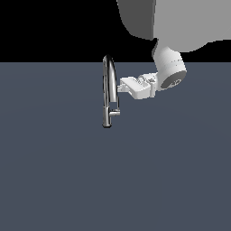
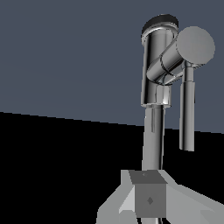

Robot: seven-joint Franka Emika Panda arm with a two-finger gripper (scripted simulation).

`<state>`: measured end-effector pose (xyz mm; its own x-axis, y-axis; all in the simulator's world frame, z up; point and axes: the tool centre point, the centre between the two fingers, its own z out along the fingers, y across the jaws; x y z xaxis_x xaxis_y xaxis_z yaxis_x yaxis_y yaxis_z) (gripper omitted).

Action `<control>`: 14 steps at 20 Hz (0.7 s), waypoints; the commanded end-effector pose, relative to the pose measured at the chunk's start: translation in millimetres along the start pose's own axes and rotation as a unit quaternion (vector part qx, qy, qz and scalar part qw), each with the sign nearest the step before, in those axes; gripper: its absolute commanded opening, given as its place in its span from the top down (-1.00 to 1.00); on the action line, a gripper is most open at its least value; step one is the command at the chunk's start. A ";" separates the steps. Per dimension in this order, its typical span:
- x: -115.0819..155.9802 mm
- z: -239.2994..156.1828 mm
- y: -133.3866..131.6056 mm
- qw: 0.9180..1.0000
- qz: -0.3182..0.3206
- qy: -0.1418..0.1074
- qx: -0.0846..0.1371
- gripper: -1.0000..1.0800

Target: Turn on the faucet by rotating a designated handle.

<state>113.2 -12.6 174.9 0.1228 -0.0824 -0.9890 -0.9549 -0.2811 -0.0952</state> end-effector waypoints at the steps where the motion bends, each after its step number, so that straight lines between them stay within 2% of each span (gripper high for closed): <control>1: 14.5 2.8 -2.0 1.000 0.015 -0.018 0.014 1.00; 8: 41.9 10.0 -3.9 0.997 0.043 -0.049 0.040 1.00; 14: 46.6 12.3 -4.1 0.996 0.047 -0.054 0.044 1.00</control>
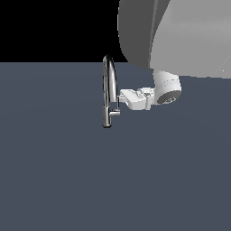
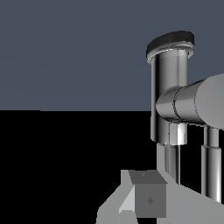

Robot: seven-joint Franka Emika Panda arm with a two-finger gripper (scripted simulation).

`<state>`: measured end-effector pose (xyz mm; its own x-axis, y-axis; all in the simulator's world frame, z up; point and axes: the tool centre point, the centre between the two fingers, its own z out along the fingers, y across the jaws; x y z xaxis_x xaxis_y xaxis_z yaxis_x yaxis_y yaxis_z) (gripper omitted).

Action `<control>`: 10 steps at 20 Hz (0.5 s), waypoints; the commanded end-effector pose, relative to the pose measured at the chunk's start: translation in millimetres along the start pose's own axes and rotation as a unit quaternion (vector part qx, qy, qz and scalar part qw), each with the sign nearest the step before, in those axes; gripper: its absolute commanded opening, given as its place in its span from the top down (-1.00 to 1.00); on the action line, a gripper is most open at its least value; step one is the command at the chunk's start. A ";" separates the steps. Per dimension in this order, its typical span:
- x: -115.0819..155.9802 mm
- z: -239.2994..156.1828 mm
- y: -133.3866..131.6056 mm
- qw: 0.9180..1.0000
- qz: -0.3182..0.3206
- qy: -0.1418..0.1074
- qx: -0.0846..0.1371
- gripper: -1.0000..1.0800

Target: Turn on the faucet by rotating a designated handle.

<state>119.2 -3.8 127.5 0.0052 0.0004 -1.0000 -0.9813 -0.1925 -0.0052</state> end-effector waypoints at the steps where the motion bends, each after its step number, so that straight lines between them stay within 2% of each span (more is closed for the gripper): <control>1: -0.2 0.2 -0.4 1.000 0.000 0.000 0.001 1.00; 10: -2.1 0.1 6.9 1.000 0.000 0.000 0.001 1.00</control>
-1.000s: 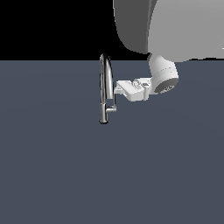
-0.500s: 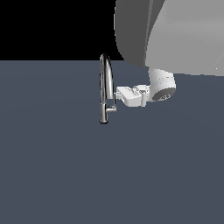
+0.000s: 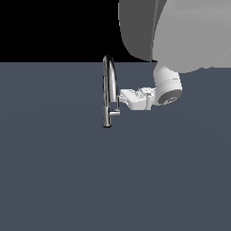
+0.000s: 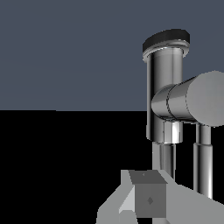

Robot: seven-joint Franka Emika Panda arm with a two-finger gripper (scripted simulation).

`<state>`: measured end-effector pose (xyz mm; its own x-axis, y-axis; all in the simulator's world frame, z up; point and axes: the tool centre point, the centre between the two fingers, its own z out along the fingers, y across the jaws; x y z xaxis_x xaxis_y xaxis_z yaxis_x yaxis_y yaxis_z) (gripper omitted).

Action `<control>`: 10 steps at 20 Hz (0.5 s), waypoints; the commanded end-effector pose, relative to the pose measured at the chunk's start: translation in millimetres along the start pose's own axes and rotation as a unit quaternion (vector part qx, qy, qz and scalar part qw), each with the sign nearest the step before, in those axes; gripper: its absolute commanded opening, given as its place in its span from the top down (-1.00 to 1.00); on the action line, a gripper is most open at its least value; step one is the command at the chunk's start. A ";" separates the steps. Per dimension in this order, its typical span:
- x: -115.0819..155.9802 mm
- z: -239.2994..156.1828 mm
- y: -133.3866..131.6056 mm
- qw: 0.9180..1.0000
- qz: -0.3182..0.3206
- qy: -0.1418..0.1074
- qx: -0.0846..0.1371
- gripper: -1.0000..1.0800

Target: Turn on the faucet by rotating a designated handle.

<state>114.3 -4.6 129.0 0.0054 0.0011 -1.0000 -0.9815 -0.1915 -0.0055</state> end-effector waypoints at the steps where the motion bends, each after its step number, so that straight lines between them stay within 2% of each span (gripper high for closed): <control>1: -0.9 0.0 3.2 1.000 0.000 0.000 0.000 1.00; 10: -4.2 0.1 16.2 1.000 0.000 0.000 0.000 1.00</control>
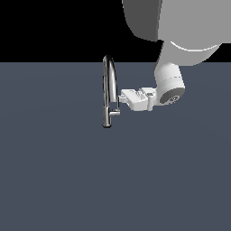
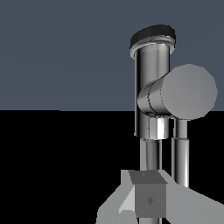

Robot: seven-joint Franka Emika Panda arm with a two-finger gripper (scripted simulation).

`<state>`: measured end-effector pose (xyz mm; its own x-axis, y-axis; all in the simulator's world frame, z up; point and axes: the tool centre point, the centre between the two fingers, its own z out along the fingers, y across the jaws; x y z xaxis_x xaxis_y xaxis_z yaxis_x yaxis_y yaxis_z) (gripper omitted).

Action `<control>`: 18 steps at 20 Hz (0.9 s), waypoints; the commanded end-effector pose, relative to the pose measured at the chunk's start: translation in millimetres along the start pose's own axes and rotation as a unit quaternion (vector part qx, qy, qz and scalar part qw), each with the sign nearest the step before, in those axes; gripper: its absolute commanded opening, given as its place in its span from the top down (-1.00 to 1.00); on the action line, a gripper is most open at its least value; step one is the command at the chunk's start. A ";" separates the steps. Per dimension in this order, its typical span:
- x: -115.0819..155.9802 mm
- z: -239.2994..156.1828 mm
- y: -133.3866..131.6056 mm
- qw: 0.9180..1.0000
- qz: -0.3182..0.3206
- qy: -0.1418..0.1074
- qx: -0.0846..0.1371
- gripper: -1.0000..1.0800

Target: Turn on the faucet by rotating a designated handle.

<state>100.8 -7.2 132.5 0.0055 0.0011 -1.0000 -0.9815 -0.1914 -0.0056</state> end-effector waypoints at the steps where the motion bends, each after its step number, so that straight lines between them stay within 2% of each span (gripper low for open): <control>1: -1.0 0.1 4.1 1.000 0.000 0.000 0.000 1.00; 18: -2.9 6.7 28.3 1.000 -0.001 -0.002 -0.003 1.00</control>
<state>75.3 -4.5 137.6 0.0091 0.0043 -0.9999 -0.9805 -0.1963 -0.0098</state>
